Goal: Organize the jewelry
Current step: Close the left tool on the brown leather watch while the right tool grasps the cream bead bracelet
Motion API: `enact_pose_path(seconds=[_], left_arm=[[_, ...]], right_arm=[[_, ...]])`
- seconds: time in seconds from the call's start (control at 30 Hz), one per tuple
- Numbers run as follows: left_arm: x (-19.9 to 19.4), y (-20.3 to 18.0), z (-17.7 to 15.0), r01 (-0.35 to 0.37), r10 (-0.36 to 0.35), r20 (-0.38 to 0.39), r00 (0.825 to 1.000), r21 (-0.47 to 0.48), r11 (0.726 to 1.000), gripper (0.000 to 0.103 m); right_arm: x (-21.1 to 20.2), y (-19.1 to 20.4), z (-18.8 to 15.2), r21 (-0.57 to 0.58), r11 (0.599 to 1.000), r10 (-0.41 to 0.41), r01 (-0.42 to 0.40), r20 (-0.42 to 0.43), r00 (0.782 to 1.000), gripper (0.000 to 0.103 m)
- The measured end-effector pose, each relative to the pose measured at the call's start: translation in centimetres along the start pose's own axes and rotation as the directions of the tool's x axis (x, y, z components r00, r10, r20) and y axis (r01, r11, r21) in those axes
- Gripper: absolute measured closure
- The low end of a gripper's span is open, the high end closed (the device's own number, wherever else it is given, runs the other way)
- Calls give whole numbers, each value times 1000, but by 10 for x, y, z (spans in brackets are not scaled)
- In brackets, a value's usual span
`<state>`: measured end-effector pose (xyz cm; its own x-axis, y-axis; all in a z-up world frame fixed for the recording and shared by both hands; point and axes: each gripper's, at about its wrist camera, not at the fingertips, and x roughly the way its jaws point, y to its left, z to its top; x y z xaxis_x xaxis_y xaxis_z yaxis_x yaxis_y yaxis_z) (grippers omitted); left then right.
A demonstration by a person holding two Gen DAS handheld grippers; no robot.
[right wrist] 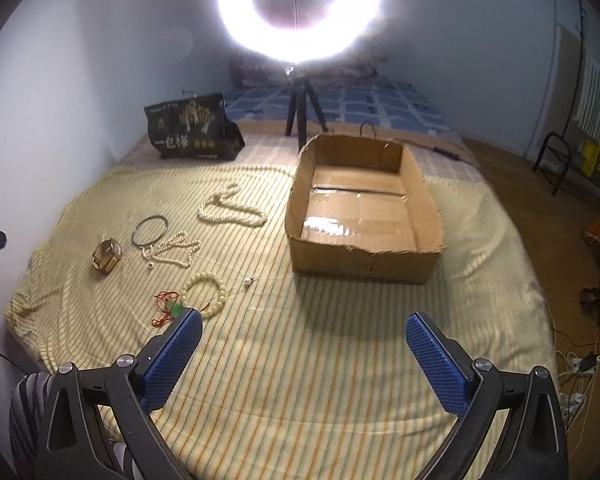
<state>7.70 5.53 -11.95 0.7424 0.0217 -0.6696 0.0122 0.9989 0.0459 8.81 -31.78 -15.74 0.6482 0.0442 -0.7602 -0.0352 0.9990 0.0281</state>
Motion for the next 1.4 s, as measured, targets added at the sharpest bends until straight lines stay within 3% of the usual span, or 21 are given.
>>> enact_pose_path(seconds=[0.1,0.27,0.43,0.57,0.67,0.87,1.4], left_arm=[[33,4,-3,65,-69,-88,994,-47,997,21],[80,10,-7,111,-137,-202,970,-134,985,44],[116,13,-14,123,-167,-264,950,-175,977,51],[137,17,-19,132,-195,-301,933,-216,967,60],[150,19,-20,140,-218,-315,924,-254,957,68],[164,22,-19,162,-255,-316,914,-292,943,72],[188,15,-19,187,-298,-325,898,-330,925,74]], right_arm=[[20,5,3,-7,999,31,-31,-48,998,5],[56,18,4,-18,996,84,-88,-139,987,25],[93,30,5,6,989,146,-149,-229,962,43],[114,40,6,12,985,170,-173,-268,948,61],[126,49,6,2,983,175,-182,-285,942,68],[139,58,10,4,979,195,-203,-297,935,78],[155,72,14,1,973,218,-231,-330,918,84]])
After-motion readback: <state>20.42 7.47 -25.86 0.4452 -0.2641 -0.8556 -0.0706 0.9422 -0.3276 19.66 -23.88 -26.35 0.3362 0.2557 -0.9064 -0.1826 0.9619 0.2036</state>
